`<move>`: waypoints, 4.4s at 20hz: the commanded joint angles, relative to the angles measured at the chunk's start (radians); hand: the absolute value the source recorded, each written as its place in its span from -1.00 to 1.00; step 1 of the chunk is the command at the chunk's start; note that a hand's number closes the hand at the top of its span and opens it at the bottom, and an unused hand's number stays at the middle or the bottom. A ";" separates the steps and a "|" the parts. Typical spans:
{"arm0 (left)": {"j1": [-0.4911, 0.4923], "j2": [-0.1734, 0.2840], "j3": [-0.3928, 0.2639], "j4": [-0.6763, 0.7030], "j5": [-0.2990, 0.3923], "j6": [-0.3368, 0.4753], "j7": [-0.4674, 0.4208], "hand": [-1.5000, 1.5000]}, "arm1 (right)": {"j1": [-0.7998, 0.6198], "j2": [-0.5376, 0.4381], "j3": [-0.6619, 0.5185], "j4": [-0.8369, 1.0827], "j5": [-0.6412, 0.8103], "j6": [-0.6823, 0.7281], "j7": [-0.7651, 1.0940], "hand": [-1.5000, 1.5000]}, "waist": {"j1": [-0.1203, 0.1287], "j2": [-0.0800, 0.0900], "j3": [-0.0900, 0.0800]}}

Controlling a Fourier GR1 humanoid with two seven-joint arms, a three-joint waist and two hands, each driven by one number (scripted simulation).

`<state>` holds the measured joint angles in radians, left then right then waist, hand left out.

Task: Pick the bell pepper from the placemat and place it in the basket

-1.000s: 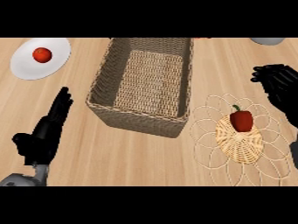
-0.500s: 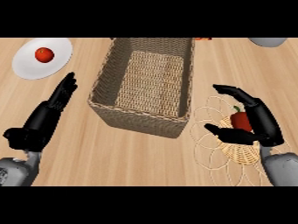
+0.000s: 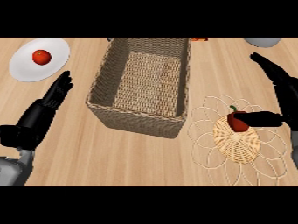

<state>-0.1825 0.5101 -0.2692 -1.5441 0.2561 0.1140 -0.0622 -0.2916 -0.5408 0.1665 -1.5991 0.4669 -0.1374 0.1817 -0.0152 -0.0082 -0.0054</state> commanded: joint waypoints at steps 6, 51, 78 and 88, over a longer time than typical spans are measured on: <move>-0.005 0.029 0.046 -0.006 0.033 -0.047 0.016 0.00 | -0.085 -0.248 0.016 -0.158 -0.129 0.550 0.380 -1.00 | 0.003 0.000 0.002; -0.009 -0.221 0.220 0.024 -0.231 -0.219 0.035 0.00 | 0.020 0.111 -0.206 0.107 0.189 0.473 -0.036 -1.00 | 0.017 0.009 0.005; 0.019 -0.305 0.300 0.010 -0.307 -0.319 0.023 0.00 | 0.050 0.204 -0.195 0.269 0.441 0.409 -0.072 -1.00 | 0.016 0.008 0.005; 0.008 -0.307 0.340 0.022 -0.322 -0.330 0.019 0.00 | -0.011 0.210 -0.222 0.365 0.450 0.439 -0.088 -1.00 | 0.016 0.008 0.005</move>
<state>-0.1674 0.1948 0.0457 -1.5671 -0.0606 -0.2010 -0.0071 -0.2815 -0.3112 -0.0306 -1.2289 0.9347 0.2447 0.0936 0.0018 0.0004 0.0003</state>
